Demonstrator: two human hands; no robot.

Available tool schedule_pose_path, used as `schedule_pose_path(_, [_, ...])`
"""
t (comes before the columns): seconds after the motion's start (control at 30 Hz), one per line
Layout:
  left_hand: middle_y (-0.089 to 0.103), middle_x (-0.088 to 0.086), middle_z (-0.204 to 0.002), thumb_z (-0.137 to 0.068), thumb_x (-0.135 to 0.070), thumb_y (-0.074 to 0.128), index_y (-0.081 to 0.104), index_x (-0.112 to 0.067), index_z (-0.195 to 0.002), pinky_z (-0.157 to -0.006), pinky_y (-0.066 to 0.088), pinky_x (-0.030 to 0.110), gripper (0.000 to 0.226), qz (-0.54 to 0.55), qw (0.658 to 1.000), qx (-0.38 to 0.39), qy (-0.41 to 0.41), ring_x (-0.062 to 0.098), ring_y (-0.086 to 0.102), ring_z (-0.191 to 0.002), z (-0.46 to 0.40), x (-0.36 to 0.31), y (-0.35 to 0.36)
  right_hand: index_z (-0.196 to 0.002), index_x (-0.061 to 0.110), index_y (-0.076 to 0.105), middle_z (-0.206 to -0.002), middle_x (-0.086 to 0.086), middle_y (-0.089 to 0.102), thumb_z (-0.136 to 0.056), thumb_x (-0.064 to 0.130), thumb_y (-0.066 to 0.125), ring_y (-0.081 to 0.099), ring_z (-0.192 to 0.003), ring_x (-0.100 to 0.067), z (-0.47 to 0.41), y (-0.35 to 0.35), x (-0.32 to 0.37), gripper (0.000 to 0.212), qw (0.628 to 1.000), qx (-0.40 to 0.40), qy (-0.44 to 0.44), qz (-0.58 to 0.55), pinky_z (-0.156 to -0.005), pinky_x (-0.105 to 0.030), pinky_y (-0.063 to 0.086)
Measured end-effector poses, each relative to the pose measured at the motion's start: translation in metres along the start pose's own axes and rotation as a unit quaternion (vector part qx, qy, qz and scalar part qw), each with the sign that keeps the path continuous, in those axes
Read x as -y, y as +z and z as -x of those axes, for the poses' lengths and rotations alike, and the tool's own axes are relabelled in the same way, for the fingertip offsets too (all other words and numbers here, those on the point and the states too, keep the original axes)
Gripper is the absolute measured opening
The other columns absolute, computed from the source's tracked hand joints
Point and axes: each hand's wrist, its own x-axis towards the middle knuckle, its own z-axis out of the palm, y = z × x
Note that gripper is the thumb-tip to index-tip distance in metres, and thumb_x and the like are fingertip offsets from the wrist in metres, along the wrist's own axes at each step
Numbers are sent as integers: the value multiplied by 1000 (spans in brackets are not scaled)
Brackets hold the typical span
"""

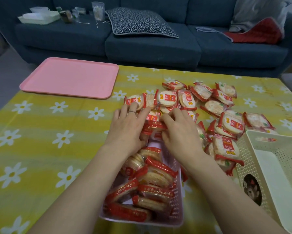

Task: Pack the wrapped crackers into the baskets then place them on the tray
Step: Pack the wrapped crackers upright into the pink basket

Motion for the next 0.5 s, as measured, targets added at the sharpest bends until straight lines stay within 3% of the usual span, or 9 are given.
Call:
schedule_pose_path(0.1, [47, 1, -144, -81, -50, 68, 31, -32, -148, -115, 25, 44, 78, 21, 1000, 21, 8, 27, 38, -136, -2, -2, 3, -111, 14, 56, -103, -7, 51, -77, 12, 63, 46, -90, -27, -1, 6, -2, 35, 1000, 7, 9, 4, -76, -38, 40])
schedule_pose_path(0.2, [54, -1, -139, -88, -47, 62, 40, -27, -139, -112, 30, 43, 59, 30, 998, 51, 0, 26, 43, -132, -3, -3, 4, -111, 13, 51, -103, -6, 52, -76, 10, 64, 49, -88, -27, -2, 8, -2, 37, 1000, 11, 22, 1, -75, -38, 41])
schedule_pose_path(0.4, [56, 0, -134, -86, -42, 69, 43, -24, -134, -108, 34, 40, 58, 31, 998, 62, 1, 26, 46, -127, -7, 0, 3, -127, 13, 50, -109, -10, 59, -81, 10, 60, 59, -91, -35, -6, 10, -3, 46, 997, 66, 26, 3, -66, -36, 33])
schedule_pose_path(0.5, [57, 0, -127, -85, -44, 73, 44, -22, -132, -98, 37, 34, 59, 45, 998, 52, -4, 25, 47, -121, -6, 5, 2, -130, 15, 48, -115, -9, 58, -83, 16, 62, 58, -98, -33, -8, 10, -1, 48, 996, 84, 22, 7, -70, -38, 41])
